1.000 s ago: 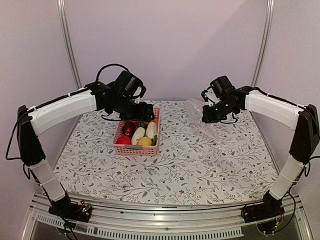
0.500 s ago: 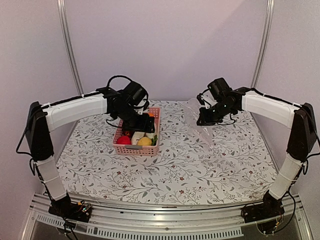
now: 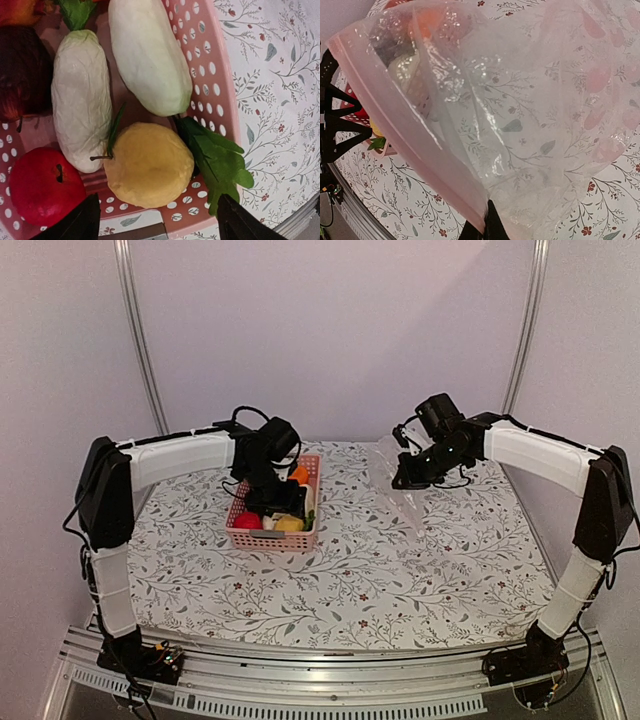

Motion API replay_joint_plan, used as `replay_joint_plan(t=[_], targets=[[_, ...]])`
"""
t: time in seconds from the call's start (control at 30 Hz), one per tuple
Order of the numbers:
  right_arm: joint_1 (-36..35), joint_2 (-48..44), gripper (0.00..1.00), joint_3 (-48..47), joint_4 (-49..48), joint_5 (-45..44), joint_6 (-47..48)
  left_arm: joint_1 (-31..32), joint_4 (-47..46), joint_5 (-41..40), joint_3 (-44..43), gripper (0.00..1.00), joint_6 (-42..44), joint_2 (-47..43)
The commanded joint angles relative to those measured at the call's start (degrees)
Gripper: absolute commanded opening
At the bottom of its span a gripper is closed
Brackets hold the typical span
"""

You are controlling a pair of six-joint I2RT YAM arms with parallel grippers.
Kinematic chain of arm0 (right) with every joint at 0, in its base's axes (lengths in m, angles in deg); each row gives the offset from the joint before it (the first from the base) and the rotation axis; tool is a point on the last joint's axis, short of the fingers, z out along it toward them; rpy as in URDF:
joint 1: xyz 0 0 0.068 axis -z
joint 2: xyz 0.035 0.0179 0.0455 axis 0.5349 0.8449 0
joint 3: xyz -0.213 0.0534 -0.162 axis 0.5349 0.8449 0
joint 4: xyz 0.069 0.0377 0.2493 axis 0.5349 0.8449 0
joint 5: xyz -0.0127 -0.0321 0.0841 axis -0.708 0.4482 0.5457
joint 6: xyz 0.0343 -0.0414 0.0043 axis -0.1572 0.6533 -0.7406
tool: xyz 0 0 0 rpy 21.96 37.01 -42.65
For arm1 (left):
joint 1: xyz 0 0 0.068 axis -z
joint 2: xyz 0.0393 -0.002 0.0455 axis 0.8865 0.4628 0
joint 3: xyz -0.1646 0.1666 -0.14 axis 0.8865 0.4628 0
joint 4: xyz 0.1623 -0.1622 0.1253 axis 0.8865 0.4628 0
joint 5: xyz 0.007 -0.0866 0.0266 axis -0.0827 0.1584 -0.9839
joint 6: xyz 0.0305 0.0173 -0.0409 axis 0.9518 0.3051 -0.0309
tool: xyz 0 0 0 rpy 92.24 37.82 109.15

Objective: Place the food in the zip-top bag and seal the zipper
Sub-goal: Pick up the fake fruit from the bin.

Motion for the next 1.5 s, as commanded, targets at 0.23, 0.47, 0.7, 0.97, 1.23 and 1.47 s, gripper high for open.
replay_joint_plan(t=[0.23, 0.47, 0.7, 0.97, 1.23, 1.47], targets=[[-0.2, 1.1, 0.00, -1.8, -0.2, 0.8, 0.4, -0.9, 3.4, 3.1, -6.5, 0.78, -0.3, 8.1], [-0.2, 1.0, 0.00, -2.5, 0.3, 1.1, 0.3, -0.9, 4.3, -0.5, -6.2, 0.72, 1.1, 10.0], [-0.2, 1.1, 0.00, -3.4, 1.4, 0.9, 0.7, -0.8, 4.0, -2.1, -5.6, 0.63, 2.3, 9.8], [-0.3, 0.0, 0.00, -3.5, 2.5, 0.3, 0.3, -1.0, 5.1, -3.9, -9.1, 0.49, 1.5, 4.6], [-0.2, -0.3, 0.00, -3.8, 2.6, 0.2, -0.3, -1.1, 4.4, -2.7, -13.3, 0.48, -0.3, -0.5], [-0.2, 0.8, 0.00, -5.5, 2.6, 1.1, -1.2, -0.9, -15.1, 11.1, -9.8, 0.44, -1.9, -7.0]])
